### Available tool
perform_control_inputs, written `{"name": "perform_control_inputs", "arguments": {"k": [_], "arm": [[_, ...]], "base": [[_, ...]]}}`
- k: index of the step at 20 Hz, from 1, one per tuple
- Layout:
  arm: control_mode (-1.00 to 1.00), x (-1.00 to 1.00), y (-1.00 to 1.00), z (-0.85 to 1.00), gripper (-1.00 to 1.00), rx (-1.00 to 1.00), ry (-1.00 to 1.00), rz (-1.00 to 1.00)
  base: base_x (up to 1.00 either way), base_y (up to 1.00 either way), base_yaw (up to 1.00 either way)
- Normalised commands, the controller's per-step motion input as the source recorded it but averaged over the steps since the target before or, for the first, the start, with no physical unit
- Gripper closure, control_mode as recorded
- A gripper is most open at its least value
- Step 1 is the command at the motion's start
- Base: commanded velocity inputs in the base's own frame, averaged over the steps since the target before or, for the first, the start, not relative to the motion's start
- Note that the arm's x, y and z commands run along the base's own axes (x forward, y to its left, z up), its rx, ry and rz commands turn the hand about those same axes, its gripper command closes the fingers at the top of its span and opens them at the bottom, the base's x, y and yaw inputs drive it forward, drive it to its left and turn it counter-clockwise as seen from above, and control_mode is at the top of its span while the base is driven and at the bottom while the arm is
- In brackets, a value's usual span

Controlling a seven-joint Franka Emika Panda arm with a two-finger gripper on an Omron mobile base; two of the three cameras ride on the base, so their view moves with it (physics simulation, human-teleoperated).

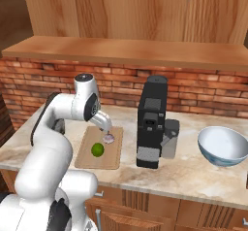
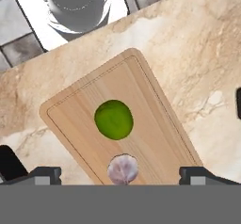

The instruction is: Open the cabinet. Place the bowl and condiment on the counter. Then place the lime and garlic on the cutting board.

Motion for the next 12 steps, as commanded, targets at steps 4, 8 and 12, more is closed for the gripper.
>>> {"name": "perform_control_inputs", "arguments": {"k": [4,8,12], "arm": [[-1.0,-0.38,0.09,0.43,-1.0,0.0,0.0,0.01],[-1.0,-0.49,0.11,0.37,-1.0,0.0,0.0,0.0],[-1.0,-0.61,0.14,0.3,-1.0,0.0,-0.01,0.0]], "base": [[0.0,0.0,0.0],[0.0,0.0,0.0],[0.0,0.0,0.0]]}}
